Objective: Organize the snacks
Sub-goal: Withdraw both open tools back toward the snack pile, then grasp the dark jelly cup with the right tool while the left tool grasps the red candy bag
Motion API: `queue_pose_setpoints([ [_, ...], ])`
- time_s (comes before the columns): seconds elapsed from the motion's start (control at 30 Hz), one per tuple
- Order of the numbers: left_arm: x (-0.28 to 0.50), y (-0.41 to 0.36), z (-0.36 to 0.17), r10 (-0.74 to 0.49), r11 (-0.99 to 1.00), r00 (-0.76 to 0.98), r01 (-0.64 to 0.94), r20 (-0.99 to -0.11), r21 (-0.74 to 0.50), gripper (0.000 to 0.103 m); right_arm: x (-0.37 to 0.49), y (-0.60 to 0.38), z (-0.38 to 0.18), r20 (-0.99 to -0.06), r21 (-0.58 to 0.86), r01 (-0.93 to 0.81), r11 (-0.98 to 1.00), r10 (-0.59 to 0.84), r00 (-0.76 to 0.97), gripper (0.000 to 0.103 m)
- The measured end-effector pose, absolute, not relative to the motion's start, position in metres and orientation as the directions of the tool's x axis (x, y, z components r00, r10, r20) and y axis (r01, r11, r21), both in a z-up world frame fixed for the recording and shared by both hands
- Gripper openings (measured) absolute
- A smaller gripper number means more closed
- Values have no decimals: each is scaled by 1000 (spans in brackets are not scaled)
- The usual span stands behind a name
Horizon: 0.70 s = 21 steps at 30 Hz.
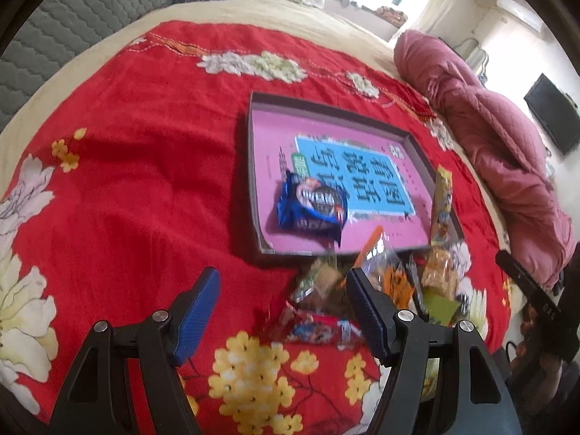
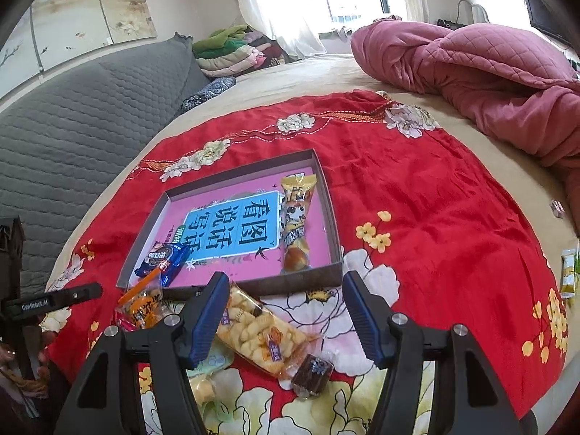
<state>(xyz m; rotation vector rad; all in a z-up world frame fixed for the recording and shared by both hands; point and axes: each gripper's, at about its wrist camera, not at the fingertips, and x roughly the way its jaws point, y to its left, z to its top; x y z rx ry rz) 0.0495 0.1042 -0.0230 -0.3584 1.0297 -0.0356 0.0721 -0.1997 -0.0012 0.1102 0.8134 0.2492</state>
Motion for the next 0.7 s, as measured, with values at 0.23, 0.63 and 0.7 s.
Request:
queue_pose_setpoints([
  [0.23,39,97,-32,-218,939,482,-132,-849,-316,74,65,-202,-5,-721,181,-173,968,250,647,64],
  [0.63,28,85,-56,-323,898,397,-159,-859,-411,74,56,-206,-18,-760,185,-152,971,240,604,64],
  [0.7,27,83,-58,-338,888,390,-168,-856,-427,74,57,-207,-20,-763,185,-149,971,238,601,65],
])
